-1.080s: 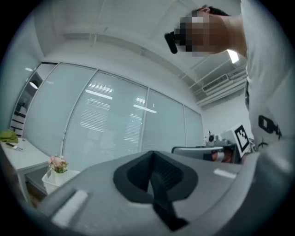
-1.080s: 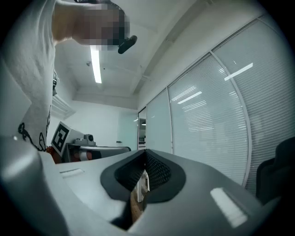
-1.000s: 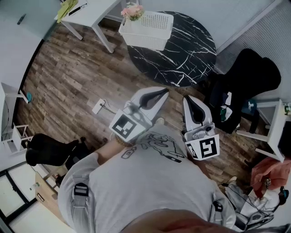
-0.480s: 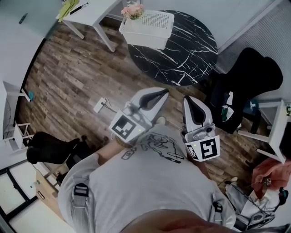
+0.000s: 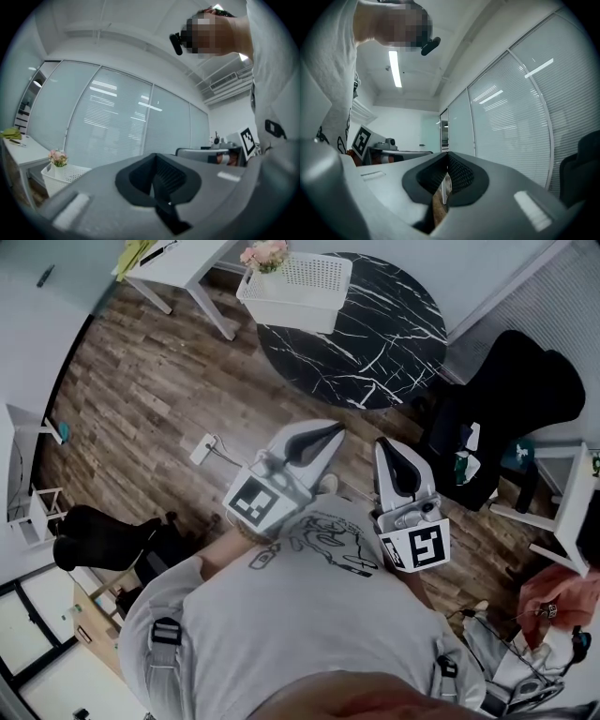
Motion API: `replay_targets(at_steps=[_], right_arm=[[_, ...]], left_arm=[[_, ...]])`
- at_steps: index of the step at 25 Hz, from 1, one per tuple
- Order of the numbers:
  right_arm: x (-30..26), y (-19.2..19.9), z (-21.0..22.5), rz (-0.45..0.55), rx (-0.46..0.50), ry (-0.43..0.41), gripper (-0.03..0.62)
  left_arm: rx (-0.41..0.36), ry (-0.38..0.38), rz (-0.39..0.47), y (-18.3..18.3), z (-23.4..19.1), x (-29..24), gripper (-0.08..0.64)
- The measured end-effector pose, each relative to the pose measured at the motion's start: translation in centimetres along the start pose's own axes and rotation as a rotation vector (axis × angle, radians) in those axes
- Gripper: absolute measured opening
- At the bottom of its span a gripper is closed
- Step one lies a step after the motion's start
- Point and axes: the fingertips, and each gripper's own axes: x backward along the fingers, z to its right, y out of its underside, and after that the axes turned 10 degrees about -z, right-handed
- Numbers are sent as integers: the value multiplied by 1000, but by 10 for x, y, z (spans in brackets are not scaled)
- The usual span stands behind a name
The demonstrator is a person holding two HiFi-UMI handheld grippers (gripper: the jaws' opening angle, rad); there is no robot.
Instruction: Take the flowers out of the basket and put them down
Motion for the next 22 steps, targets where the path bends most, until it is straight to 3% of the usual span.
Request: replay_targets(at_steps=[11, 22], right_arm=[[4, 18, 13, -17, -16, -31, 6], [-34, 27, 30, -35, -9, -45, 5]], left_arm=[[15, -27, -22, 11, 5, -17, 3], [19, -53, -26, 18, -41, -32, 3]])
